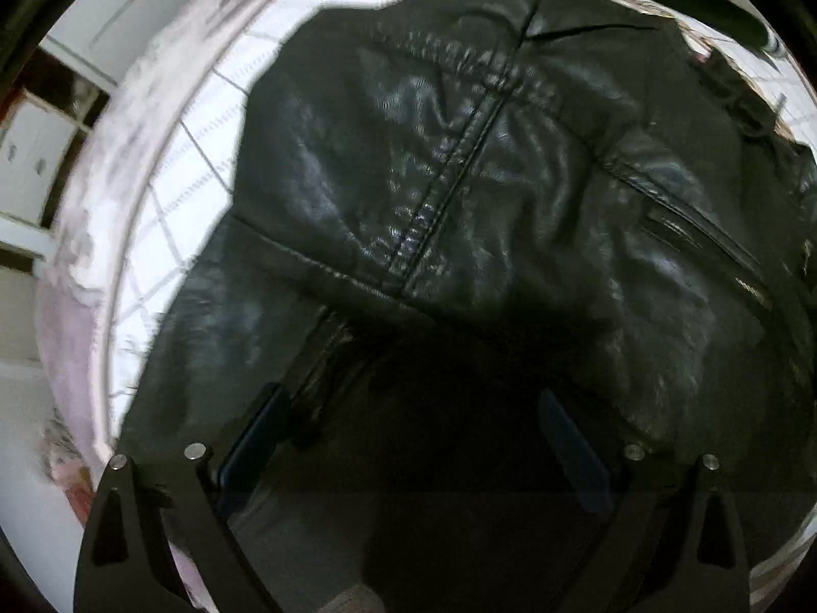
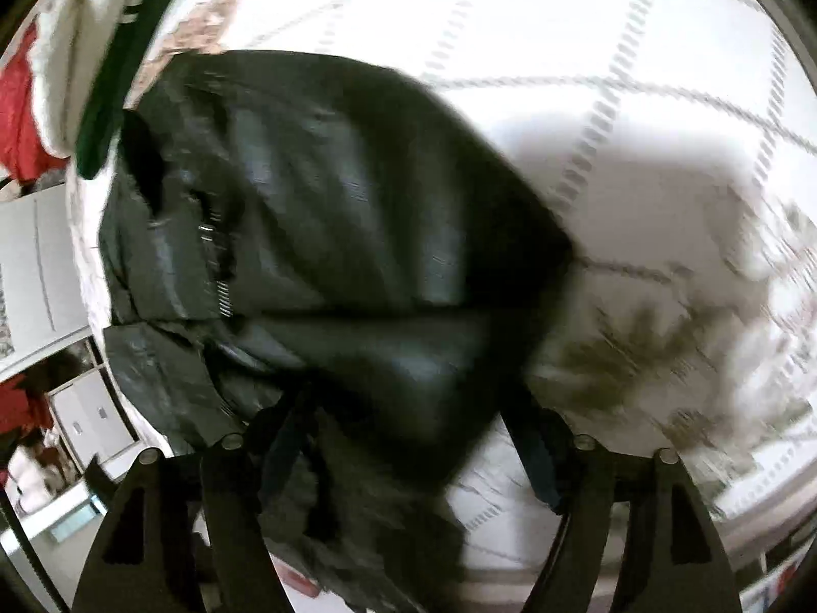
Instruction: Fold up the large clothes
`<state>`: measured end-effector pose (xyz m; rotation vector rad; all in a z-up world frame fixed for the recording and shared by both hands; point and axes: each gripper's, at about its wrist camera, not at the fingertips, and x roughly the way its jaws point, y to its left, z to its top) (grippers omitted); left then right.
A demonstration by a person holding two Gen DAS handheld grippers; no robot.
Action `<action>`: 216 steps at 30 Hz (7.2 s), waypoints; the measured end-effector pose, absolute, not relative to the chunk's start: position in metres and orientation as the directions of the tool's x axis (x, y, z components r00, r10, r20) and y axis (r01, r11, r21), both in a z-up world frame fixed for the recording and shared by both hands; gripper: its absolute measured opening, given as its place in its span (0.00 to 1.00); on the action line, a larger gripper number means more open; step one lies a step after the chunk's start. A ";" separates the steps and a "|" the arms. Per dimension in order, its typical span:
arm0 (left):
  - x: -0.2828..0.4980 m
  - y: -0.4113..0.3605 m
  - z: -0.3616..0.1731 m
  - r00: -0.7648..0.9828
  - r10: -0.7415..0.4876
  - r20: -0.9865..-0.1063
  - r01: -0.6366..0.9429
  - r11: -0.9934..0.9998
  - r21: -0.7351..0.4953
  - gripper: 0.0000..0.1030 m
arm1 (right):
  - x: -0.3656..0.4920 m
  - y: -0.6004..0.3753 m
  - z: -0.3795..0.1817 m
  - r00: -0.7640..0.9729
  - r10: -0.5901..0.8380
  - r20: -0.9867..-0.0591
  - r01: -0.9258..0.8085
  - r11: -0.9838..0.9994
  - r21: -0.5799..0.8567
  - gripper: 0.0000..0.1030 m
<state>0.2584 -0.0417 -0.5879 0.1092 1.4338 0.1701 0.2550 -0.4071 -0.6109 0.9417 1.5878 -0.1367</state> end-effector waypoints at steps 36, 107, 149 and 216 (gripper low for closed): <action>-0.006 -0.200 -0.574 0.399 0.486 -0.777 0.482 0.609 0.629 0.99 | 0.177 -0.381 -0.581 -0.159 0.358 -0.920 0.382 0.882 0.278 0.69; 0.277 0.098 -0.500 0.176 -0.171 -0.969 0.026 0.985 -0.169 0.80 | 0.431 -0.254 -0.503 0.230 0.634 -0.738 0.473 0.590 0.654 0.77; 0.319 -0.026 -0.534 0.288 -0.148 -0.946 0.034 0.989 -0.145 1.00 | 0.291 -0.392 -0.565 0.411 0.383 -0.827 0.745 0.382 0.547 0.19; 0.356 -0.055 -0.600 0.165 -0.309 -0.937 0.026 0.951 -0.309 1.00 | 0.325 -0.310 -0.453 0.570 0.383 -0.727 0.303 0.724 0.619 0.16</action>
